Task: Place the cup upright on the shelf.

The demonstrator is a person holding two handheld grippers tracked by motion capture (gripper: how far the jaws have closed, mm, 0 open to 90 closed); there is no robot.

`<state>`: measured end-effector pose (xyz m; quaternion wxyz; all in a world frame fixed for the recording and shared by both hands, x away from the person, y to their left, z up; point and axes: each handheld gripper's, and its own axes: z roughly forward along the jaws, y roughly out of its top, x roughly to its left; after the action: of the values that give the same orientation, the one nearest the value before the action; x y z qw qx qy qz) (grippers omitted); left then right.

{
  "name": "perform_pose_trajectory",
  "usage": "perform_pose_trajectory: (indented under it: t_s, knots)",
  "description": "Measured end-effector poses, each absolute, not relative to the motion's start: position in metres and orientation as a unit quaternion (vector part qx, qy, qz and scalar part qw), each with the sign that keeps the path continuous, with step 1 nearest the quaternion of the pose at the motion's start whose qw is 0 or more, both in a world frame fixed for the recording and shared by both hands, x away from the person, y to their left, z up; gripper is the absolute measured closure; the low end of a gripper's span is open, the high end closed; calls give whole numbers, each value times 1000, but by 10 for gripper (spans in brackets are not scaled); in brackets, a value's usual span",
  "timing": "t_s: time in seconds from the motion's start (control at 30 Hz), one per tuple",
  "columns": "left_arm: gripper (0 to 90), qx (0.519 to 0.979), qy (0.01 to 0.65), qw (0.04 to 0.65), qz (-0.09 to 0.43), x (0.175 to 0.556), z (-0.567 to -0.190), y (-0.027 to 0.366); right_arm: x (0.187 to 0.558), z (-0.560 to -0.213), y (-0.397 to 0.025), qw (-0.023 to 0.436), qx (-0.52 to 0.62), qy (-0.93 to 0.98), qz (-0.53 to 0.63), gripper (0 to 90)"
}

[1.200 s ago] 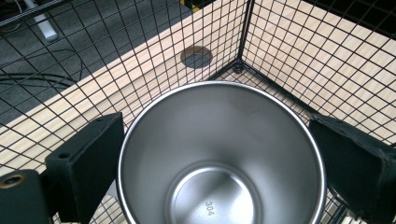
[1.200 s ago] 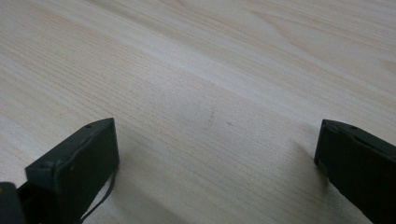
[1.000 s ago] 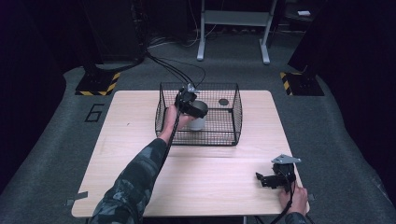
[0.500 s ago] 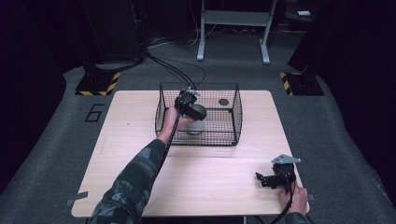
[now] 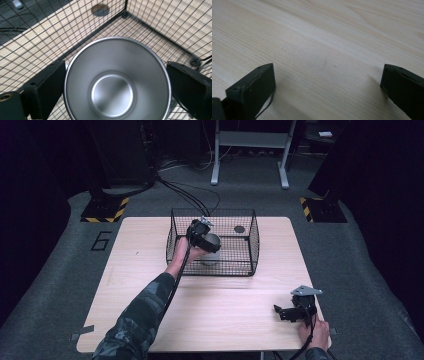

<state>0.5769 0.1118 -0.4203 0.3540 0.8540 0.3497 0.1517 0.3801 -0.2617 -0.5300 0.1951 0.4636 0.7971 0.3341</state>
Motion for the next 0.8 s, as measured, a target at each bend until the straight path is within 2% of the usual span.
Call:
perform_pose_trajectory:
  t_s: [0.03, 0.3, 0.8]
  knots:
    - [0, 849, 352, 364, 150, 576, -418, 115, 380, -530, -262, 195, 463, 797, 334, 0]
    - [0, 840, 351, 384, 156, 570, -406, 122, 380, -530, -262, 195, 463, 797, 334, 0]
    - [1, 844, 303, 417, 148, 521, -366, 139, 380, -530, -261, 194, 464, 797, 335, 0]
